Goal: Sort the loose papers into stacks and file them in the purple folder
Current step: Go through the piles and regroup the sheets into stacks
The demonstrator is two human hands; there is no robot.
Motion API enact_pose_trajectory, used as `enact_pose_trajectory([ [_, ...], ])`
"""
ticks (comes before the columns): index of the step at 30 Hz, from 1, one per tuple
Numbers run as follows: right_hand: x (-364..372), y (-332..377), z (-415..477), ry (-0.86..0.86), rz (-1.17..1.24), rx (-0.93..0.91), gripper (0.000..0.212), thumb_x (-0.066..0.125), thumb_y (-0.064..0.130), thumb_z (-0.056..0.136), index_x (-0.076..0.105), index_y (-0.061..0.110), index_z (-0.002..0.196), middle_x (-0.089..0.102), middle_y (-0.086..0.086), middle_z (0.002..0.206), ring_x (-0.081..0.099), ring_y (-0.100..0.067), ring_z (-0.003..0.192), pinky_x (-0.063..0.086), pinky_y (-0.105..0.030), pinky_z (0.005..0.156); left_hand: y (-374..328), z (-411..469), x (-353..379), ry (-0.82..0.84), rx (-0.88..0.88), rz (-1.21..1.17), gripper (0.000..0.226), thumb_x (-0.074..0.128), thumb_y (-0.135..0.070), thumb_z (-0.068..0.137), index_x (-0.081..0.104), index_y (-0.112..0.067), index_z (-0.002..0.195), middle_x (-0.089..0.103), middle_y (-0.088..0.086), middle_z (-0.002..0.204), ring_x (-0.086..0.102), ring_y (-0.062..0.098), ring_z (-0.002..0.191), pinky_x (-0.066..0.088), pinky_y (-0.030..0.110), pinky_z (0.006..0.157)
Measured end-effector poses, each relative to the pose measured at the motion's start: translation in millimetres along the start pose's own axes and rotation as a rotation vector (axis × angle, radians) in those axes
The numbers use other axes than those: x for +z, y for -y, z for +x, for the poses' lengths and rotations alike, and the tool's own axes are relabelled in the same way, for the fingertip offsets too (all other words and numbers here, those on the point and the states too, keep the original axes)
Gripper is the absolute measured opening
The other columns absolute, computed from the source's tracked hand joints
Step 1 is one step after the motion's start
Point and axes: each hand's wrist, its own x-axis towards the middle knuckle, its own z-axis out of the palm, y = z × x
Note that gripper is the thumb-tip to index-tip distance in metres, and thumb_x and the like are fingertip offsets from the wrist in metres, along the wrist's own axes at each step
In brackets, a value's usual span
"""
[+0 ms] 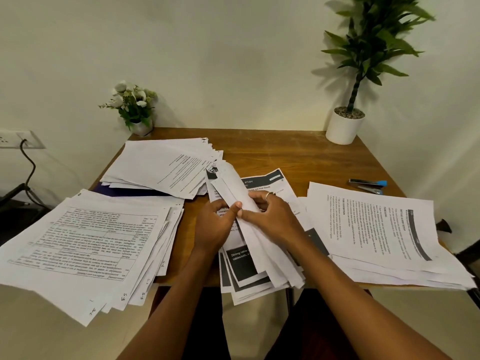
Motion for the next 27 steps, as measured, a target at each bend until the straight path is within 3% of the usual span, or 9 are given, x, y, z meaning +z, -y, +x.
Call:
enact_pose_trajectory([
  [3, -6, 0, 2, -0.005, -0.05, -0.009, 0.061, 0.078, 0.045, 0.084, 0.06, 0.023, 0.137, 0.066, 0.004, 0.134, 0.062, -0.006, 0.103, 0.046, -0.011, 0.072, -1, -1, 1, -0.01, -0.007, -0.032, 0.024, 0.075, -0.036, 0.09, 0.077, -0.021, 0.109, 0.075, -0.015, 0.102, 0.069, -0.003, 0.097, 0.049, 0.004, 0.075],
  [8, -8, 7, 0, 0.033, -0.126, -0.072, 0.055, 0.073, 0.051, 0.086, 0.068, 0.022, 0.132, 0.07, 0.004, 0.127, 0.067, -0.01, 0.106, 0.049, -0.018, 0.079, -2, 0, 1, 0.005, 0.0, -0.04, 0.03, 0.071, -0.041, 0.091, 0.075, -0.021, 0.112, 0.076, -0.012, 0.105, 0.07, 0.003, 0.099, 0.056, 0.02, 0.082],
  [11, -16, 12, 3, 0.07, -0.072, 0.001, 0.044, 0.066, 0.058, 0.09, 0.077, 0.022, 0.114, 0.075, 0.012, 0.101, 0.067, -0.005, 0.086, 0.045, -0.018, 0.066, -5, -2, 0, 0.014, -0.004, -0.07, 0.026, 0.069, -0.043, 0.091, 0.074, -0.027, 0.111, 0.075, -0.016, 0.103, 0.07, 0.002, 0.099, 0.058, 0.023, 0.082],
  [14, -24, 11, 5, 0.066, -0.007, 0.065, 0.035, 0.064, 0.047, 0.095, 0.076, 0.018, 0.082, 0.069, 0.011, 0.07, 0.063, -0.005, 0.069, 0.043, -0.022, 0.063, -3, -4, 1, 0.038, -0.026, -0.123, 0.022, 0.072, -0.039, 0.092, 0.073, -0.029, 0.111, 0.075, -0.018, 0.107, 0.069, 0.001, 0.103, 0.057, 0.022, 0.086],
  [17, -30, 10, 5, 0.065, 0.074, 0.122, 0.044, 0.062, 0.046, 0.097, 0.066, 0.007, 0.076, 0.068, -0.007, 0.073, 0.063, -0.02, 0.071, 0.048, -0.027, 0.066, -2, -3, 0, 0.052, -0.095, -0.154, 0.021, 0.073, -0.031, 0.092, 0.075, -0.022, 0.111, 0.076, -0.013, 0.107, 0.071, 0.005, 0.102, 0.058, 0.03, 0.09],
  [20, -33, 7, 5, 0.091, 0.113, 0.156, 0.046, 0.059, 0.047, 0.098, 0.068, 0.004, 0.087, 0.072, -0.012, 0.089, 0.067, -0.029, 0.081, 0.052, -0.032, 0.074, -6, -5, -2, 0.067, -0.094, -0.156, 0.02, 0.07, -0.032, 0.094, 0.076, -0.019, 0.109, 0.077, -0.012, 0.105, 0.071, 0.004, 0.099, 0.059, 0.025, 0.086],
  [22, -34, 5, 6, 0.116, 0.171, 0.211, 0.036, 0.056, 0.043, 0.099, 0.075, 0.012, 0.097, 0.074, -0.006, 0.095, 0.069, -0.024, 0.091, 0.055, -0.034, 0.077, -8, -6, -3, 0.087, -0.093, -0.162, 0.021, 0.069, -0.038, 0.094, 0.076, -0.021, 0.105, 0.077, -0.013, 0.101, 0.072, 0.003, 0.096, 0.058, 0.019, 0.08],
  [24, -33, 5, 5, 0.131, 0.237, 0.219, 0.024, 0.057, 0.035, 0.1, 0.078, 0.022, 0.102, 0.075, 0.003, 0.101, 0.069, -0.016, 0.096, 0.056, -0.025, 0.068, -12, -7, -4, 0.103, -0.087, -0.15, 0.025, 0.069, -0.045, 0.091, 0.076, -0.024, 0.102, 0.077, -0.014, 0.098, 0.072, 0.003, 0.095, 0.055, 0.017, 0.077],
  [27, -29, 6, 3, 0.118, 0.163, 0.155, 0.019, 0.061, 0.032, 0.099, 0.075, 0.027, 0.11, 0.073, 0.009, 0.107, 0.069, -0.009, 0.094, 0.059, -0.023, 0.07, -14, -8, -5, 0.102, -0.078, -0.117, 0.029, 0.066, -0.056, 0.082, 0.075, -0.031, 0.095, 0.076, -0.023, 0.093, 0.071, -0.002, 0.093, 0.052, 0.012, 0.073],
])
